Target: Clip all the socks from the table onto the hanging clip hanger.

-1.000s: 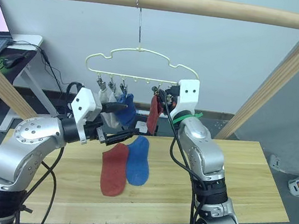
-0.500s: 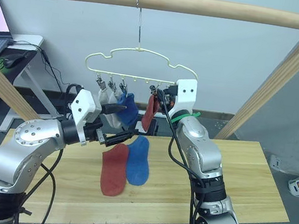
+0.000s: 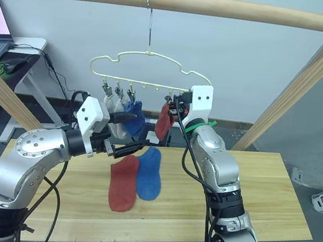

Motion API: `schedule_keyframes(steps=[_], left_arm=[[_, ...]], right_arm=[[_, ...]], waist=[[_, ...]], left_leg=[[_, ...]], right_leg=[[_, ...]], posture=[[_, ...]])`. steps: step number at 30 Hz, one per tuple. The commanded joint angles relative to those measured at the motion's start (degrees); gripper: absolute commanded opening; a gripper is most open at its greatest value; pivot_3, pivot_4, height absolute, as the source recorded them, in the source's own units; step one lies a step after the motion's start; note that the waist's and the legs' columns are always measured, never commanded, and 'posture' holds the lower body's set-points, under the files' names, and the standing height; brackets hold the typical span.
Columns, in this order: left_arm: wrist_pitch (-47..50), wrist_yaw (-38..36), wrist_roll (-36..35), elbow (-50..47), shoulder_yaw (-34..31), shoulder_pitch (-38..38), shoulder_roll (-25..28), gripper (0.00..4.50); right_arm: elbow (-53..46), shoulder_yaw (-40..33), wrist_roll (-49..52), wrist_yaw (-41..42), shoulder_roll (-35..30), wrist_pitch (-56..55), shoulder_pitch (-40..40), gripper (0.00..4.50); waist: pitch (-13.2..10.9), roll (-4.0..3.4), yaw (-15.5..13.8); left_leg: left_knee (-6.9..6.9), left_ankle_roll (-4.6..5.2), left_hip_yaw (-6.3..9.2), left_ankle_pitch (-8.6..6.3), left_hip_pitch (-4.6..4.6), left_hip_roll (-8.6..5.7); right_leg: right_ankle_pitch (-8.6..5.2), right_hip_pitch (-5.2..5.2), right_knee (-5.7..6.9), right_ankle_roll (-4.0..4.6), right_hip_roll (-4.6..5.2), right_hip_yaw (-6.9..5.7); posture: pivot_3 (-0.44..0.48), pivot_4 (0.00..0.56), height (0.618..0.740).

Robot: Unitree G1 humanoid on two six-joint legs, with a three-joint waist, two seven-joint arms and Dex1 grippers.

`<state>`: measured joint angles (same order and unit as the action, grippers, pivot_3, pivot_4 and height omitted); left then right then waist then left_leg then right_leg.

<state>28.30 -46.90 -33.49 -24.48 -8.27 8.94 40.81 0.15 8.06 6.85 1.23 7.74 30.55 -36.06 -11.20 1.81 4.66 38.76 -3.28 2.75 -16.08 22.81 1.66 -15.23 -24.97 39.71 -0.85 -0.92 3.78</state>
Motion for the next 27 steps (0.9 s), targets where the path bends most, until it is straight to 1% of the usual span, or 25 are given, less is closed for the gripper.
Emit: schedule_keyframes(steps=[1,5,9,14,17,19,21,23,27], left_arm=[[-0.68,-0.06,-0.38,-1.69,-1.47,0.24,0.41,4.5],[-0.6,0.47,-0.52,-1.55,-1.76,0.23,0.06,4.5],[-1.1,3.7,0.93,-1.15,-3.16,-0.65,-0.88,4.5],[-0.61,9.62,3.82,-2.27,-4.17,-6.82,-3.39,4.5],[-1.34,13.35,7.71,-2.85,-2.23,-12.84,-5.76,4.5],[-1.96,15.88,10.16,-0.63,-1.42,-14.75,-7.8,4.5],[-2.6,18.0,11.89,3.22,-0.99,-15.06,-10.19,4.5],[-3.7,18.6,13.77,7.11,0.22,-14.63,-11.69,4.5],[-5.22,17.95,16.69,17.68,3.77,-11.41,-14.17,4.5]], right_arm=[[-1.25,-0.03,0.42,-0.29,2.58,-1.79,-2.52,0.0],[-1.27,-0.08,0.35,-0.28,2.41,-1.85,-2.62,0.0],[-1.46,-0.02,0.25,-0.3,2.27,-1.9,-2.63,0.0],[-2.54,0.03,0.23,-0.27,1.99,-1.33,-2.5,0.0],[-3.29,0.05,0.19,-0.19,1.65,-0.75,-2.41,0.0],[-3.71,0.03,0.18,-0.19,1.47,-0.36,-2.32,0.0],[-4.1,-0.02,0.18,-0.18,1.31,0.06,-2.21,0.0],[-4.67,0.02,0.16,-0.18,1.17,0.6,-1.99,0.0],[-5.64,0.21,0.06,-0.01,0.9,1.75,-1.66,0.0]], waist=[[0.0,0.0,0.0],[0.0,0.0,0.0],[0.0,0.0,0.04],[0.0,0.0,0.17],[0.0,-0.01,0.15],[-0.01,-0.02,0.12],[-0.03,-0.04,-0.03],[-0.03,-0.05,-0.04],[-0.07,-0.11,0.03]], left_leg=[[0.0,0.0,0.0,0.0,0.0,0.0],[0.0,0.0,0.0,0.0,0.0,0.0],[0.0,0.0,0.0,0.0,0.0,0.0],[-0.01,0.0,0.02,0.0,-0.05,0.02],[-0.01,0.0,0.02,0.0,-0.05,0.05],[0.0,0.0,0.05,0.0,-0.04,0.06],[0.01,0.01,0.05,0.0,-0.05,0.05],[0.04,0.06,0.02,0.04,-0.06,0.03],[0.04,0.12,-0.03,0.07,-0.08,-0.02]], right_leg=[[0.0,0.0,0.0,0.0,0.0,0.0],[0.0,0.0,0.02,0.0,0.0,-0.01],[0.0,-0.01,0.02,0.0,0.0,0.0],[0.0,-0.07,0.08,0.0,0.01,0.05],[0.0,-0.09,0.1,0.0,0.04,0.14],[0.0,-0.09,0.1,0.0,0.07,0.19],[0.0,-0.08,0.14,0.0,0.07,0.18],[0.0,-0.05,0.15,0.0,0.06,0.12],[0.0,-0.05,0.17,0.0,0.0,0.06]], posture=[[-0.007,0.155,0.74],[-0.008,0.154,0.74],[-0.016,0.154,0.74],[-0.02,0.167,0.74],[-0.024,0.179,0.74],[-0.028,0.184,0.74],[-0.032,0.19,0.74],[-0.04,0.197,0.74],[-0.052,0.201,0.74]])
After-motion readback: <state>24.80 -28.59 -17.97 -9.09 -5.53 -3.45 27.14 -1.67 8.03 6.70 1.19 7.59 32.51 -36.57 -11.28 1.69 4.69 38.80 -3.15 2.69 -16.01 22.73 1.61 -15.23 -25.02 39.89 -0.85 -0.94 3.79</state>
